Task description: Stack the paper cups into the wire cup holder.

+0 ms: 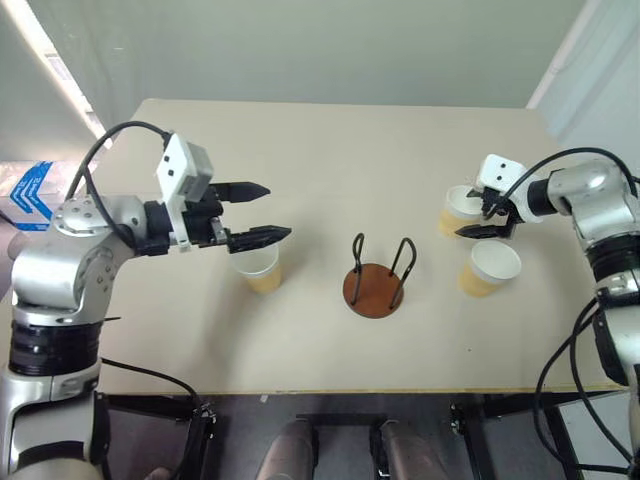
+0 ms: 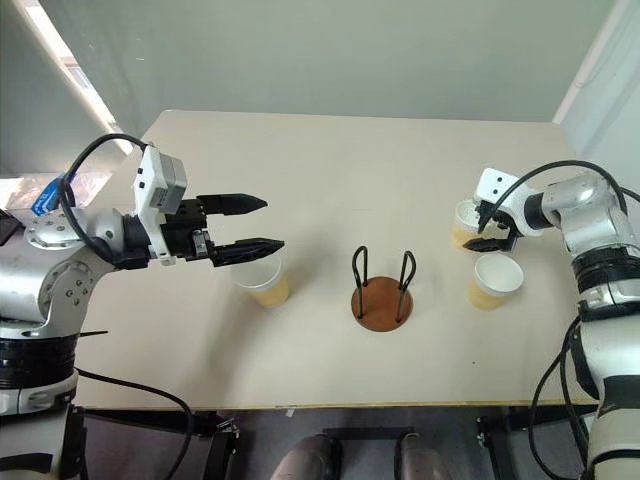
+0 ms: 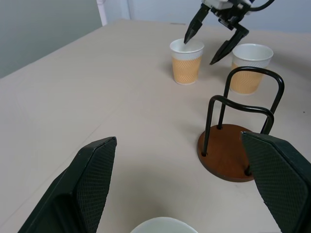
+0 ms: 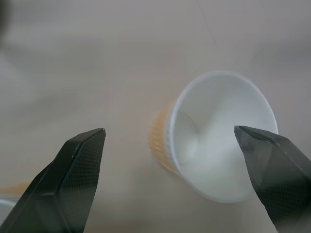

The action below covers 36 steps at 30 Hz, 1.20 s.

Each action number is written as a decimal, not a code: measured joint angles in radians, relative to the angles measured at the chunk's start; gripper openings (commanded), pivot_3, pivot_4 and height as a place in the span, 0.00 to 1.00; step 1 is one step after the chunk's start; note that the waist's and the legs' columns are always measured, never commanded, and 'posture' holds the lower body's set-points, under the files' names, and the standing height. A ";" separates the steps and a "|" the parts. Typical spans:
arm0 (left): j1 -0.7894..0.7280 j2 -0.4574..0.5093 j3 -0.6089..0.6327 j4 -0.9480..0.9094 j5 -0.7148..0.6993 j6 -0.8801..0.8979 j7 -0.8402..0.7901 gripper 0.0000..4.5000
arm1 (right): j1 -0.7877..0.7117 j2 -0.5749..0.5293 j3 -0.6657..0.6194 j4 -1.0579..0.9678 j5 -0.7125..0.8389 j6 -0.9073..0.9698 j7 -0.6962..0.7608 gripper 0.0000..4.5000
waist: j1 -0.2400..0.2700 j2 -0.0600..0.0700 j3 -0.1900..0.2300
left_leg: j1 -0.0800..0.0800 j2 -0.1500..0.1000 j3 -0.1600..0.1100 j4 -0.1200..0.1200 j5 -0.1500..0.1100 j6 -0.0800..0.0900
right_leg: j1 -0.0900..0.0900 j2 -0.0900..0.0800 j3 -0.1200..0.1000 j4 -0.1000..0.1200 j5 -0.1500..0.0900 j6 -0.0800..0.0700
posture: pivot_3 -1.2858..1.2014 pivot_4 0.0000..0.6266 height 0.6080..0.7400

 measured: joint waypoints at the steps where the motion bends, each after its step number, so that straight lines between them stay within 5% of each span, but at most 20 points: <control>1: 0.001 0.003 0.000 0.000 0.000 -0.002 0.000 1.00 | -0.018 0.018 0.000 0.046 -0.015 -0.017 -0.012 0.91 | -0.001 0.000 0.000 | 0.000 0.000 0.000 0.000 0.000 0.000 | 0.000 0.000 0.000 0.000 0.000 0.000 | 0.52 0.24 1.00; 9: 0.004 0.017 -0.001 0.000 -0.001 -0.004 -0.019 1.00 | -0.055 0.070 -0.010 0.143 -0.045 -0.082 -0.011 0.34 | -0.001 0.000 0.000 | 0.000 0.000 0.000 -0.001 0.000 -0.002 | -0.001 0.000 0.000 0.001 0.000 -0.001 | 0.52 0.24 1.00; 14: 0.033 0.024 -0.002 0.005 -0.002 -0.020 -0.051 1.00 | -0.039 0.056 -0.066 0.030 0.016 -0.009 0.098 0.02 | -0.002 0.000 0.000 | 0.000 0.000 0.000 -0.001 0.002 -0.008 | -0.001 0.000 -0.001 0.001 -0.001 -0.003 | 0.52 0.24 1.00; 28: 0.103 0.039 0.001 0.060 0.001 -0.088 -0.090 1.00 | 0.122 -0.141 -0.262 -1.190 0.464 0.734 0.235 0.02 | -0.007 0.000 0.000 | 0.000 0.003 -0.001 -0.001 0.006 -0.016 | -0.001 0.004 -0.001 0.001 -0.008 -0.013 | 0.52 0.24 1.00; 36: 0.031 0.031 -0.047 0.130 0.025 -0.121 -0.112 1.00 | 0.066 -0.112 -0.209 -1.260 0.519 0.781 0.173 0.02 | -0.007 -0.001 0.001 | 0.001 0.002 -0.002 0.001 0.005 -0.004 | -0.001 0.004 -0.001 0.003 -0.004 -0.018 | 0.52 0.24 1.00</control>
